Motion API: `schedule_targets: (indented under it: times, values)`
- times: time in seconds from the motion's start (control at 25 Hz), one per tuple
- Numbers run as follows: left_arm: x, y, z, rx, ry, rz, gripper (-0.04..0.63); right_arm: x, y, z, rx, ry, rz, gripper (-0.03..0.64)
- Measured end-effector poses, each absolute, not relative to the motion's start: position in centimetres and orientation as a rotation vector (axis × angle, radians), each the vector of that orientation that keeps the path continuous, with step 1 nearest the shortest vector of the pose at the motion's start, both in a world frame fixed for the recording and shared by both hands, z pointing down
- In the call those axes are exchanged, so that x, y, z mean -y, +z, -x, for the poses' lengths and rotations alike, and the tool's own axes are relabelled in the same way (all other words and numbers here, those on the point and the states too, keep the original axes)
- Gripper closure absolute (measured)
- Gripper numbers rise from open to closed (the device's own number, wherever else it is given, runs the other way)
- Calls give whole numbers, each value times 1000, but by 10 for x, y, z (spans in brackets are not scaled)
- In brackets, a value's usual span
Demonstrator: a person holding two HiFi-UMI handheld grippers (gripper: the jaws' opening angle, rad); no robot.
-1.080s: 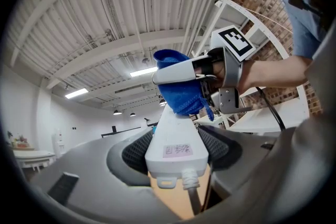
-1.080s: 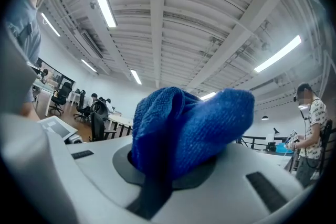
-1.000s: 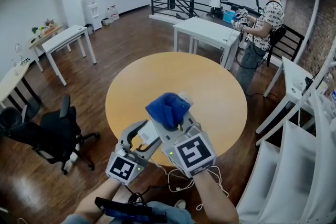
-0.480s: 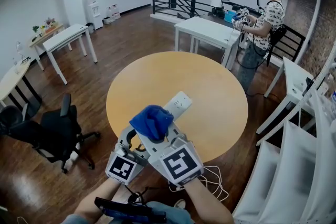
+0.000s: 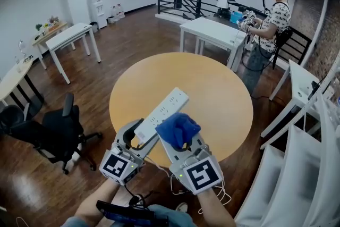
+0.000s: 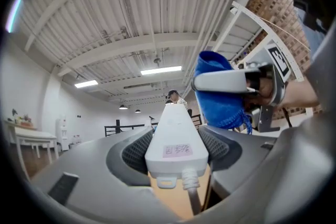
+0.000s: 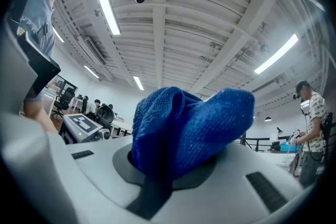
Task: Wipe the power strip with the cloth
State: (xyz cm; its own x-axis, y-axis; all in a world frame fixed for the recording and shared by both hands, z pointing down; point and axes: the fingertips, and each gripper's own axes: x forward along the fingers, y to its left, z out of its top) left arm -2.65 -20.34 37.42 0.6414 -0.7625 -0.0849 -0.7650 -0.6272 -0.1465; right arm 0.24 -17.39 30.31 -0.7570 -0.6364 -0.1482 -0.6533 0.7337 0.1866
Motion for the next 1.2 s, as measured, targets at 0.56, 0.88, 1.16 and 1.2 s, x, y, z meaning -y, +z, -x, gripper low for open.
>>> schedule_targets:
  times: [0.56,0.88,1.16,1.2]
  values:
    - [198,363,17,-1194,119,2759,316,208,317,-40,-2826,329,1201,563]
    - [193,356,16,-1159,174,2747,317,244,288,-84,-2719,478,1305,562]
    - [194,358,15,-1165,155,2754,318,252,284,-100,-2686,474,1368,563]
    - [194,358,15,-1165,154,2753,318,252,284,-99,-2685,473,1369,563]
